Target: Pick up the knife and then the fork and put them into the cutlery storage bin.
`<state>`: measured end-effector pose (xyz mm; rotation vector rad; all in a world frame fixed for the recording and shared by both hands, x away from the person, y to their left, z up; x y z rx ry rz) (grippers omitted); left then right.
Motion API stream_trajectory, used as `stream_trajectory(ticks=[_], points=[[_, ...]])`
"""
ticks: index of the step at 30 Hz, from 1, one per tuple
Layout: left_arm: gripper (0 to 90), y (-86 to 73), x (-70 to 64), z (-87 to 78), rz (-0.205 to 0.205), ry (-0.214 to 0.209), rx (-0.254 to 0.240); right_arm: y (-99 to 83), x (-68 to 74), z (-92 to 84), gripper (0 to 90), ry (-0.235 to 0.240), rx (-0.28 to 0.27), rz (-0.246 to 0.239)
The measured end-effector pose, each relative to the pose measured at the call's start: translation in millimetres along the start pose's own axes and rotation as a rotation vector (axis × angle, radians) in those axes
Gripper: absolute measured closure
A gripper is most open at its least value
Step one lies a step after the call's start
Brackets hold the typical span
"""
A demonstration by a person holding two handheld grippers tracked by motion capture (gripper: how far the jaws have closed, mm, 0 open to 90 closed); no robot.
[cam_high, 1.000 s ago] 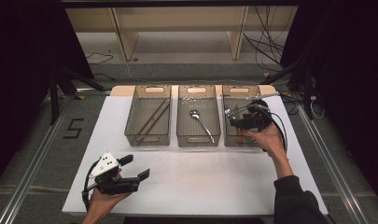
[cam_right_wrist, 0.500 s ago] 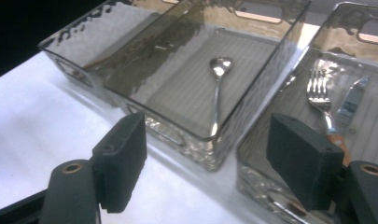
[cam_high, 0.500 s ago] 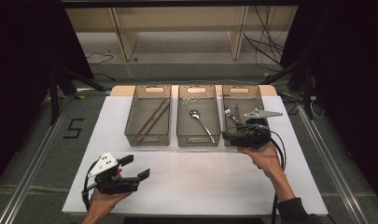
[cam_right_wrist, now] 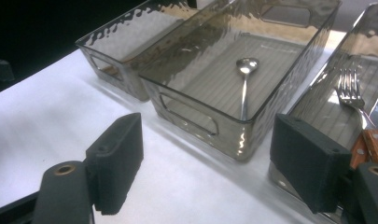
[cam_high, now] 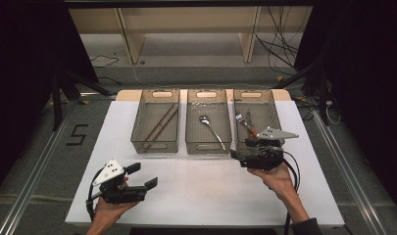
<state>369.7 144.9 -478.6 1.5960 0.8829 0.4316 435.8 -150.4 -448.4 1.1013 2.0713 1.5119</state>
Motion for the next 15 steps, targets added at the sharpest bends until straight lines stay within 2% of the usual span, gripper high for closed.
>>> stream_trajectory(ticks=[7, 10, 15], points=[[14.6, 0.3, -1.4, 1.7, 0.000, -0.001, 0.003, -11.2, 6.6, -6.2, 25.9, 0.008, -0.043, 0.000], [14.6, 0.2, -2.0, 2.3, 0.001, -0.001, 0.005, -16.7, 8.6, -7.0, 25.7, 0.009, -0.045, -0.023], [14.6, -1.6, -1.4, 2.8, 0.005, -0.003, 0.016, -20.2, 14.2, -9.8, 24.6, 0.022, -0.057, -0.028]])
Point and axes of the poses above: each handheld gripper's, and its own axes: z roughly forward along the jaws, y roughly out of its top, x roughly to its left, the point moved 10 cm from there along z, roughly forward along the jaws, and after that the axes turned 9 degrees about -x, right-handed, at the moved point
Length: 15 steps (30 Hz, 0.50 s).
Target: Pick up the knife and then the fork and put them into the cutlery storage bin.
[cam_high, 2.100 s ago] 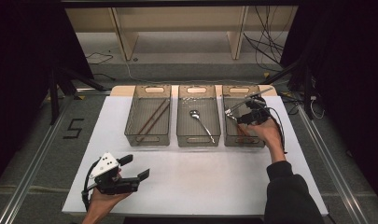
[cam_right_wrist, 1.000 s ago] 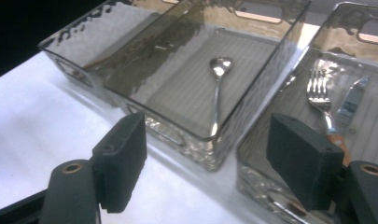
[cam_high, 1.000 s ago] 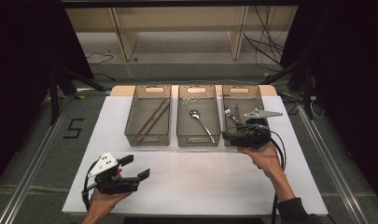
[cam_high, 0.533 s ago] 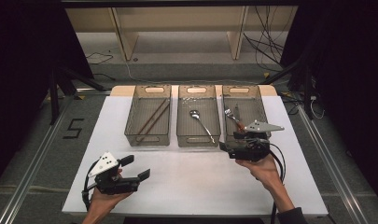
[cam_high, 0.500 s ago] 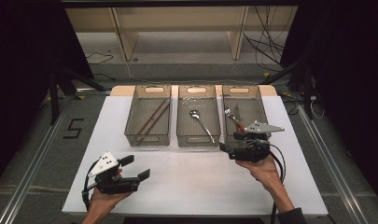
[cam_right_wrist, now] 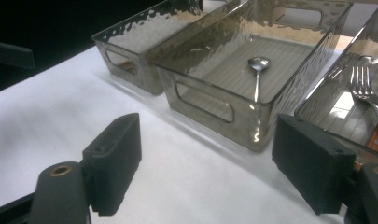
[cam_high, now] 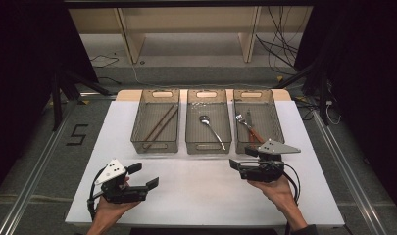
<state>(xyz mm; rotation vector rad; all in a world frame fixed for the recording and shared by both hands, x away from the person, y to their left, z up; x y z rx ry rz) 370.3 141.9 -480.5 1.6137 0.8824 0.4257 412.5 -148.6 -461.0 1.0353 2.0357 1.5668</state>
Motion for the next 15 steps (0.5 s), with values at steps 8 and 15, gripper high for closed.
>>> stream_trajectory(ticks=[8, 15], points=[[14.6, -1.1, 0.2, -3.2, 0.002, -0.001, 0.001, -14.7, 10.8, -8.0, 19.0, 0.011, -0.011, 0.008], [14.5, -2.7, -0.6, -3.3, 0.003, -0.007, 0.005, -26.4, 18.7, -15.0, 19.0, 0.005, -0.016, -0.014]])
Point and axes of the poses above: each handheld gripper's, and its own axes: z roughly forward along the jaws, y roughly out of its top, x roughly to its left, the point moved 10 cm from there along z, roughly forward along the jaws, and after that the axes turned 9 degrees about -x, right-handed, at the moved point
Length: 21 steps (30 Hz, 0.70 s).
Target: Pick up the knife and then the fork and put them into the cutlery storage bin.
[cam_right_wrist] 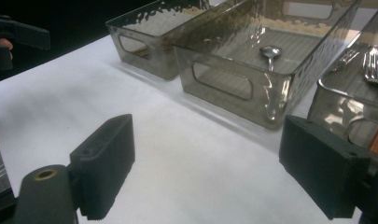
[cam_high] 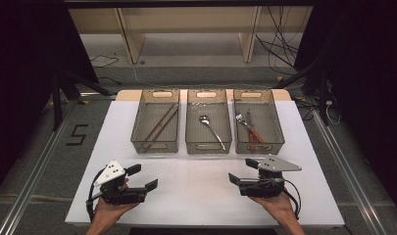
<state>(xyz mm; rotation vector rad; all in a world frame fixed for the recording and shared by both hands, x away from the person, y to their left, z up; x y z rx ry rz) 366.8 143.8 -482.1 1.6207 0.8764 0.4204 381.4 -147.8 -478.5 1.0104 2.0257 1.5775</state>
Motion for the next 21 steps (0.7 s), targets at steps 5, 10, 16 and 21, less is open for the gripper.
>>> stream_trajectory(ticks=[5, 10, 16, 21], points=[[14.6, -1.8, -2.0, 0.9, 0.001, -0.010, 0.014, -6.0, -1.8, -7.2, 19.0, -0.013, -0.005, 0.017], [14.6, -3.4, -3.7, 2.4, 0.003, -0.016, 0.022, -6.2, -3.3, -14.5, 18.7, -0.022, -0.029, 0.033], [14.6, -3.0, -3.9, 2.4, 0.003, -0.016, 0.020, -7.6, -5.3, -17.7, 18.7, -0.032, -0.030, 0.036], [14.5, -2.7, -3.3, 2.2, 0.003, -0.013, 0.018, -7.7, -5.0, -17.7, 18.8, -0.033, -0.030, 0.031]])
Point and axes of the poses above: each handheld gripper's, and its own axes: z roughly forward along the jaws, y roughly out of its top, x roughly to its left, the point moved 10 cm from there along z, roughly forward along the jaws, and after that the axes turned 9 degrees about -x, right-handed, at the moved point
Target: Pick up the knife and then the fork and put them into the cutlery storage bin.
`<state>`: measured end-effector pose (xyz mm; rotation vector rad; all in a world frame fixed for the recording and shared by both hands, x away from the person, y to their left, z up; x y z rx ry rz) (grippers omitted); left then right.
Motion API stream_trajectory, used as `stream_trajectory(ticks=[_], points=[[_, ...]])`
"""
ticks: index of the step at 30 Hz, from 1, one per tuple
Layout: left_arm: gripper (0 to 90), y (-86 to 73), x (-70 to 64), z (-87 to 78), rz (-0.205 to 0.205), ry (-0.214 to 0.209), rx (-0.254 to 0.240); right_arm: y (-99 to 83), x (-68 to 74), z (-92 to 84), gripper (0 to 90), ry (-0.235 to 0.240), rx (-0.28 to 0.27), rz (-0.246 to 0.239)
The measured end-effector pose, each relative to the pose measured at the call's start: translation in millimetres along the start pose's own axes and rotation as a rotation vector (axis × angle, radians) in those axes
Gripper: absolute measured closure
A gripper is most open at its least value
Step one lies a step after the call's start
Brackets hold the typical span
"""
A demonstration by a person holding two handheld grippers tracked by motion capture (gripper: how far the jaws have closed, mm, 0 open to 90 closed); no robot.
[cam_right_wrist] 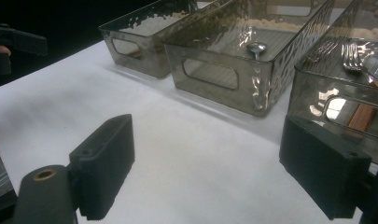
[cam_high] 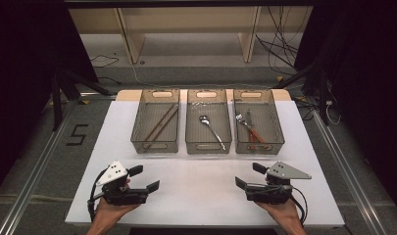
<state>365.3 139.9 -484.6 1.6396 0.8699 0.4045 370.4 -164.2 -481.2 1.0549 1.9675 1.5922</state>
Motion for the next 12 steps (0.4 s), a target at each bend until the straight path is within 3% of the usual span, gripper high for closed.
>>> stream_trajectory(ticks=[12], points=[[14.6, 0.6, 0.3, -0.1, 0.000, 0.002, -0.003, -0.2, 0.4, 0.8, 18.8, 0.001, 0.002, -0.001]])
Point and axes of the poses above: each handheld gripper's, and its own axes: z roughly forward along the jaws, y roughly out of its top, x roughly to its left, the point moved 10 cm from there along z, roughly forward along the jaws, and after that the axes turned 9 degrees about -x, right-handed, at the moved point
